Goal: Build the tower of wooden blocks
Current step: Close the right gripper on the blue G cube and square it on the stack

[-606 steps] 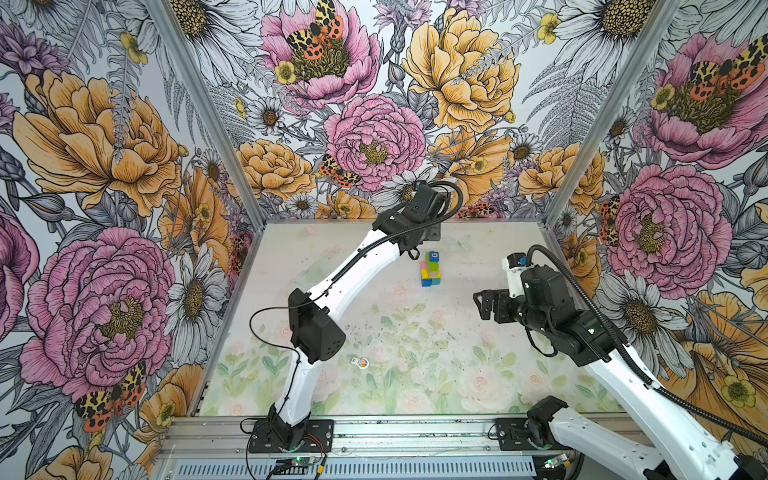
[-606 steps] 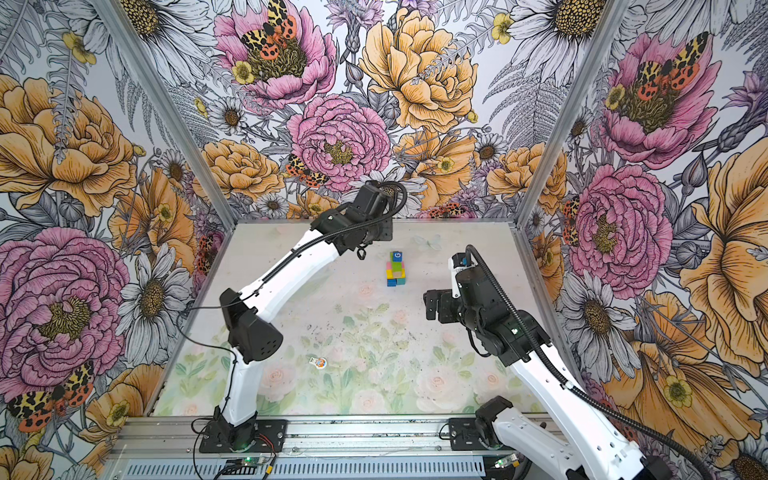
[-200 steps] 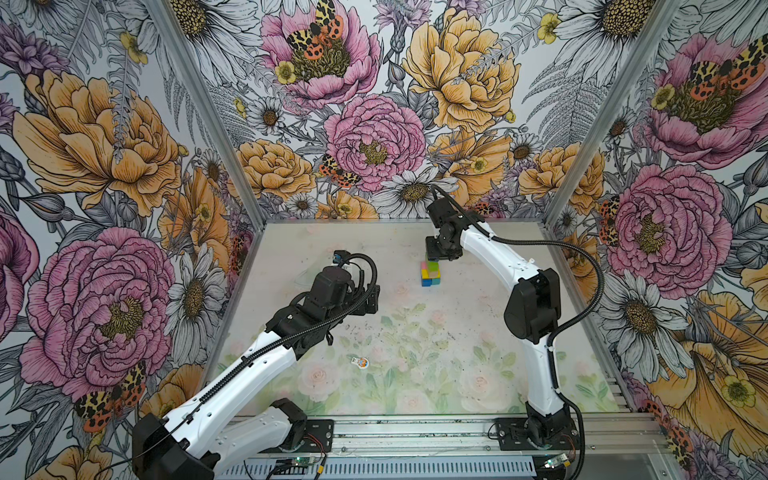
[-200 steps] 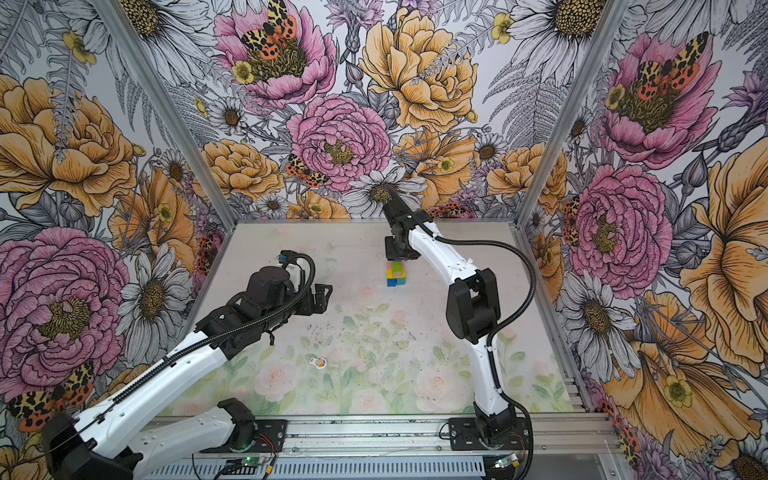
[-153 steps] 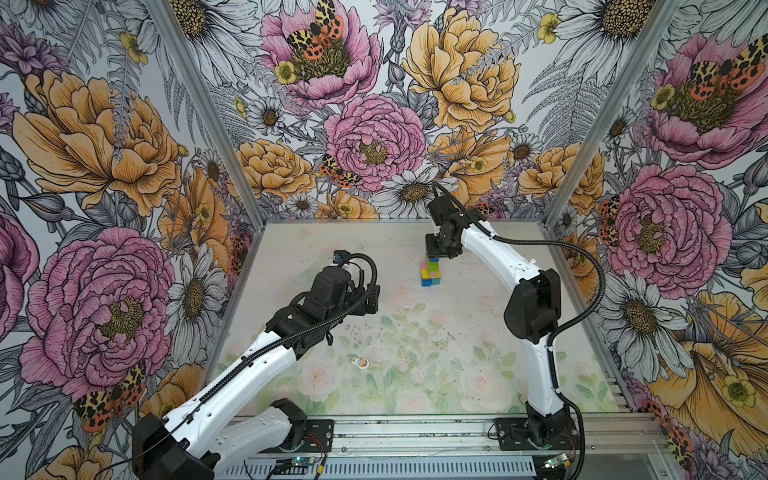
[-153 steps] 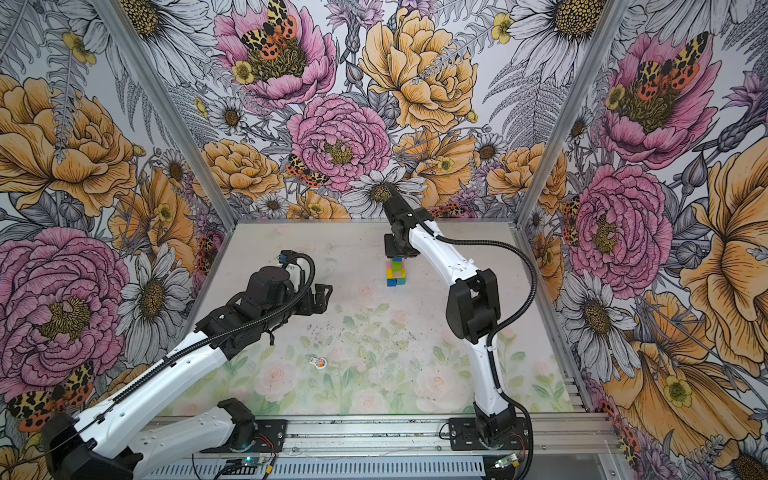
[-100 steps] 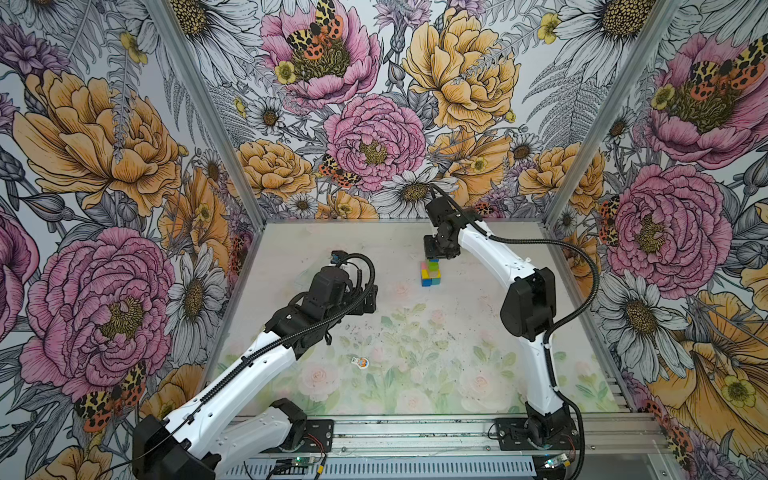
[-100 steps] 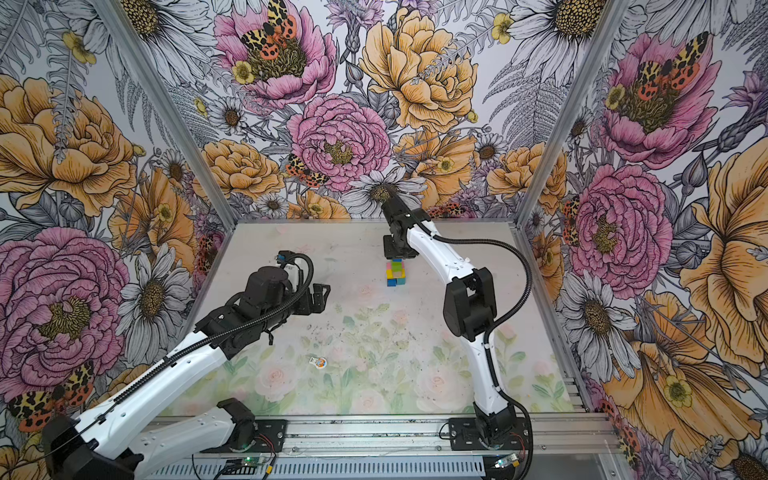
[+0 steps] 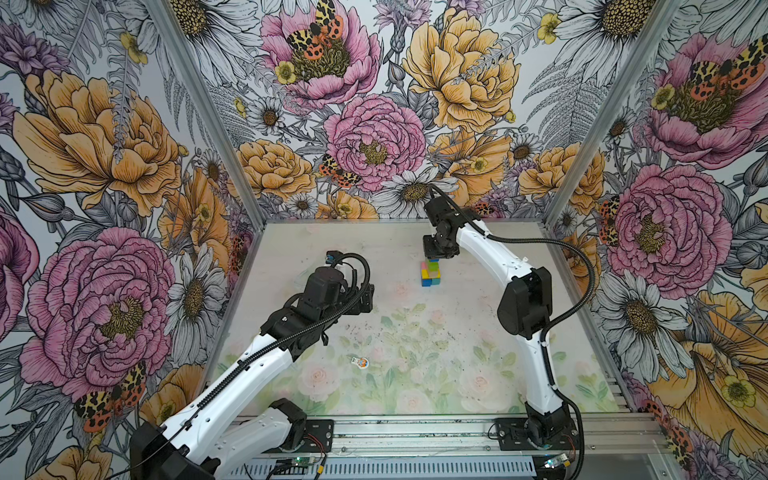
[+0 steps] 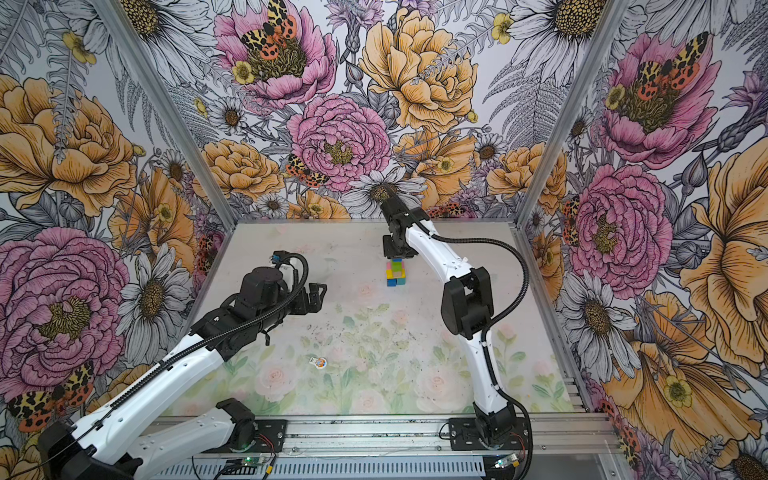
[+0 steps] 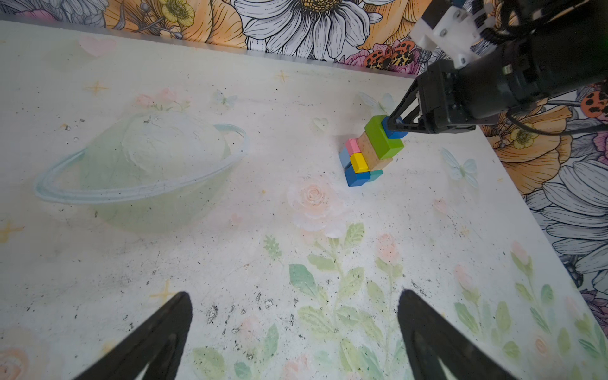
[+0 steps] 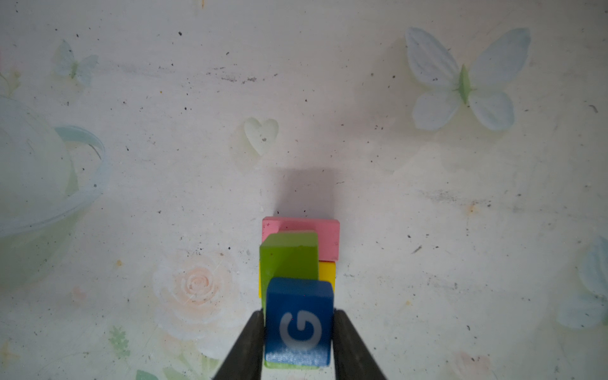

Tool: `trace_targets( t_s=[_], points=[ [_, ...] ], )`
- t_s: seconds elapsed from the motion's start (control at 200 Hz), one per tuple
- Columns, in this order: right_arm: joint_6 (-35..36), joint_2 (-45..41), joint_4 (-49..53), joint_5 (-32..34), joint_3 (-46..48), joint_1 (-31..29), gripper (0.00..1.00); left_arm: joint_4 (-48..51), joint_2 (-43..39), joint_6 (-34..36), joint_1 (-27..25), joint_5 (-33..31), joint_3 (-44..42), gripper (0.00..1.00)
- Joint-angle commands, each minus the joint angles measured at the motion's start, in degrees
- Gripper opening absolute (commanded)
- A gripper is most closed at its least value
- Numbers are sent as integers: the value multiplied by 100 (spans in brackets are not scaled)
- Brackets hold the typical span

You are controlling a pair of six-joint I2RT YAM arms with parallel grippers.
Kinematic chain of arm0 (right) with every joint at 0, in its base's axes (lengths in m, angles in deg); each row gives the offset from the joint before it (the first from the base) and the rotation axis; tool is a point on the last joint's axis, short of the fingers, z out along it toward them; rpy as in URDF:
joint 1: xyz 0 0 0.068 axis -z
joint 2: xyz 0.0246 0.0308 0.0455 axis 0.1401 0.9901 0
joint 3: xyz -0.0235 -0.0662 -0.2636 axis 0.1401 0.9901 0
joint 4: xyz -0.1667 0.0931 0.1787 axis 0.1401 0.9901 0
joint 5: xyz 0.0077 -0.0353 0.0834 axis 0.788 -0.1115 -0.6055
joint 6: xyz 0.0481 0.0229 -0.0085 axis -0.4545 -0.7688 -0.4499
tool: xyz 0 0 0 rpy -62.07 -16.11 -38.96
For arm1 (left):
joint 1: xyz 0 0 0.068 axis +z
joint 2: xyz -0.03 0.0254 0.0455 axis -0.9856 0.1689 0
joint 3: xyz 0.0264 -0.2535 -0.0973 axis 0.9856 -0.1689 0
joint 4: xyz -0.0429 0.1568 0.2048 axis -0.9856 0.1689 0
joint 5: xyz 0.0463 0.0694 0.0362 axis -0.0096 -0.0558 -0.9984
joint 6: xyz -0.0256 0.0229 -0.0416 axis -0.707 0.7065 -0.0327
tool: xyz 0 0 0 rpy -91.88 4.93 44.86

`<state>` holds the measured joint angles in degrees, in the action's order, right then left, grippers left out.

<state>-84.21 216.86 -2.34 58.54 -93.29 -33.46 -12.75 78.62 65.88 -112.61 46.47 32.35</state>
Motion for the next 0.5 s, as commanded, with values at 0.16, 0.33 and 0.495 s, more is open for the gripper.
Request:
trace_targets(
  t_s=[0.16, 0.33, 0.495],
  points=[
    [52, 144, 73, -23, -193, 14, 33, -84, -100, 92, 72, 111, -75, 99],
    [55, 169, 73, -59, -237, 2, 31, -75, -144, 84, 105, 85, -93, 99],
    [60, 151, 73, -68, -256, -20, 28, -73, -153, 75, 127, 82, -97, 99]
  ],
)
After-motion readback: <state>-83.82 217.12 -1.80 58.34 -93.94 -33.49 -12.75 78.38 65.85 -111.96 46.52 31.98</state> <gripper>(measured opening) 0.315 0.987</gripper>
